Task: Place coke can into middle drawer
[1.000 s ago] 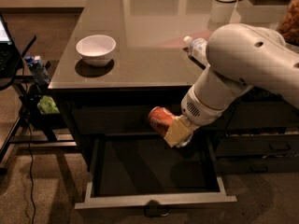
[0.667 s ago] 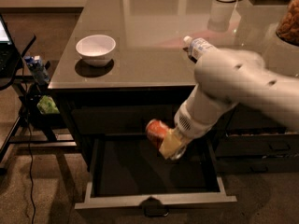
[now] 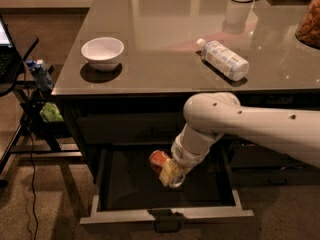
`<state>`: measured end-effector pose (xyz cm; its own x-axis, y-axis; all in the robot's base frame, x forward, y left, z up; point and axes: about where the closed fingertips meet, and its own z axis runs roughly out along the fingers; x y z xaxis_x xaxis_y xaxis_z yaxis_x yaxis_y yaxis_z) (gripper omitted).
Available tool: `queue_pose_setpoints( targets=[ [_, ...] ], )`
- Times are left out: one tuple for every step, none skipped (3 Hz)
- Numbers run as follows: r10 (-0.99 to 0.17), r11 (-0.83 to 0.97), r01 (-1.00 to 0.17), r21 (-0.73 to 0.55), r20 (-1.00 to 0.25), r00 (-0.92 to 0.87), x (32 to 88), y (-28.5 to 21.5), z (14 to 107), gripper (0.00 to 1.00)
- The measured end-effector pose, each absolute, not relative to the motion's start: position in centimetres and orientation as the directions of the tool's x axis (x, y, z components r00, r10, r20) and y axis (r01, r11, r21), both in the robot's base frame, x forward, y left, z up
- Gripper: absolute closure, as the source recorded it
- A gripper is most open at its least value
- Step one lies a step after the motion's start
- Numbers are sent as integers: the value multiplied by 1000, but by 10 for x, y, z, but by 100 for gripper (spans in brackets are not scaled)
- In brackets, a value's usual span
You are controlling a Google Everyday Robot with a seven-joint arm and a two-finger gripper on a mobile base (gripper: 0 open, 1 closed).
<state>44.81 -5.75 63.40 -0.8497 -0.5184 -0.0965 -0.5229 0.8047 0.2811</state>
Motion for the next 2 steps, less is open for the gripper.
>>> queue_pose_setpoints(
  targets=[
    [-516,805,-519,286,-92,-851,447,-57,631,100],
    [-516,805,-519,286,-92,-852,447,-57,631,100]
  ],
)
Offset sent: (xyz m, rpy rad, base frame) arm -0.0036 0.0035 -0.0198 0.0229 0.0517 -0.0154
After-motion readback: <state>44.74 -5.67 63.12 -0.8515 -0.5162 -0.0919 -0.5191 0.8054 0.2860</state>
